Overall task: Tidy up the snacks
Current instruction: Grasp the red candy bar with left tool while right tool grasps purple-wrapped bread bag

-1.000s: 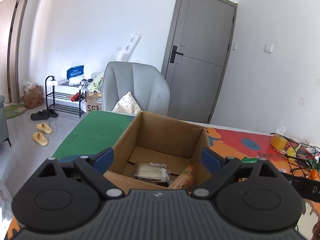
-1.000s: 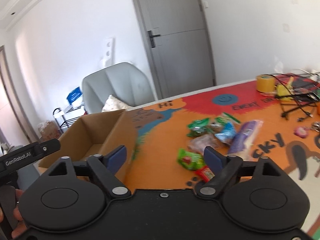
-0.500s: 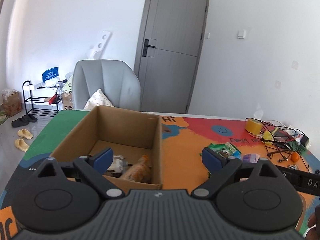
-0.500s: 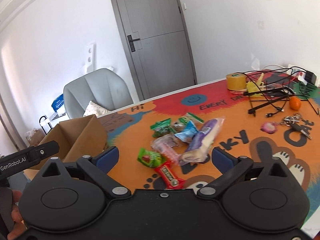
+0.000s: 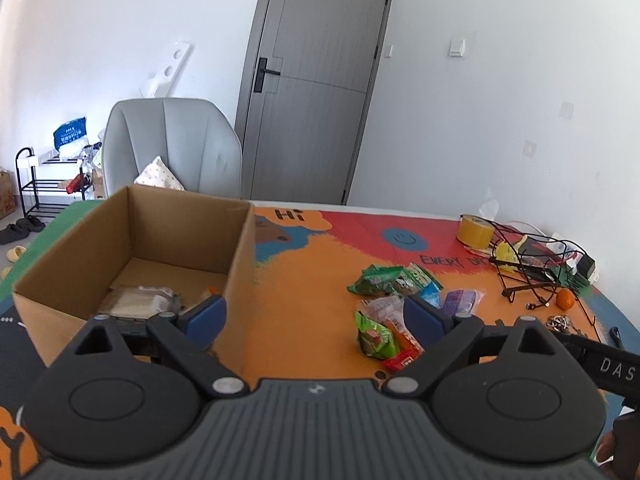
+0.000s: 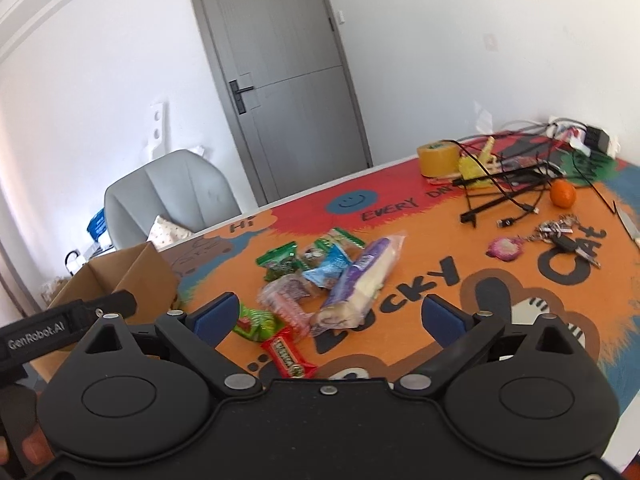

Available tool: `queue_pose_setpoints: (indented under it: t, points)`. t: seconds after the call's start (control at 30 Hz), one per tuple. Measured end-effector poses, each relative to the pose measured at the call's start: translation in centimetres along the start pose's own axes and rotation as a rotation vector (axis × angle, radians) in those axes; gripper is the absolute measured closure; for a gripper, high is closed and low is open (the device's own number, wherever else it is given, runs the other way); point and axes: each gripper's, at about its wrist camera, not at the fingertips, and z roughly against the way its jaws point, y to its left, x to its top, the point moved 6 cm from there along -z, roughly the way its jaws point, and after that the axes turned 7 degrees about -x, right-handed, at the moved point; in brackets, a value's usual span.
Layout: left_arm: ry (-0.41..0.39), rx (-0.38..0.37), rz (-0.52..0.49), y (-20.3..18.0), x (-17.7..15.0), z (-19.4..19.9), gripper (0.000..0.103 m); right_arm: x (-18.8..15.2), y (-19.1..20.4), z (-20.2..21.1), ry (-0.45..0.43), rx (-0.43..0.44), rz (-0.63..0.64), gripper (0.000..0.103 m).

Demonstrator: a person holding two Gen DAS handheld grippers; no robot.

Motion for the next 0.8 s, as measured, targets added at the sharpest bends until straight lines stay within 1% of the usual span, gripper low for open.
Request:
queue_pose_setpoints:
  t: [0.13,0.27,0.47,0.67,0.8]
  points:
    - [0.029,0.003,-0.012,-1.4,-1.0,-1.4,0.008,-0.4,-1.3,-0.6,0.016,0.001,-0.023,0.01]
    - [0.057,-0.003,0.014,-2.4,-1.8,-2.9,0.008,-0.5,-2.6,-1.1,0.03,0.017,-0.049,0.02]
    - [0.099,-0.005,0.022,-3.8,-2.9,-5.2,0.009,-0.6,-4.4,-2.5,0.054,0.046,-0.109,0.029]
    - [0.138,0.016,0.049,-4.7,-4.3,-7.3,0.01,-0.8,-5.9,-4.2,0.07,0.072,-0.156,0.03]
    - [0.171,0.016,0.073,-5.4,-5.4,-8.7,0.011,-0.8,-6.9,-5.5,0.088,0.093,-0.195,0.03]
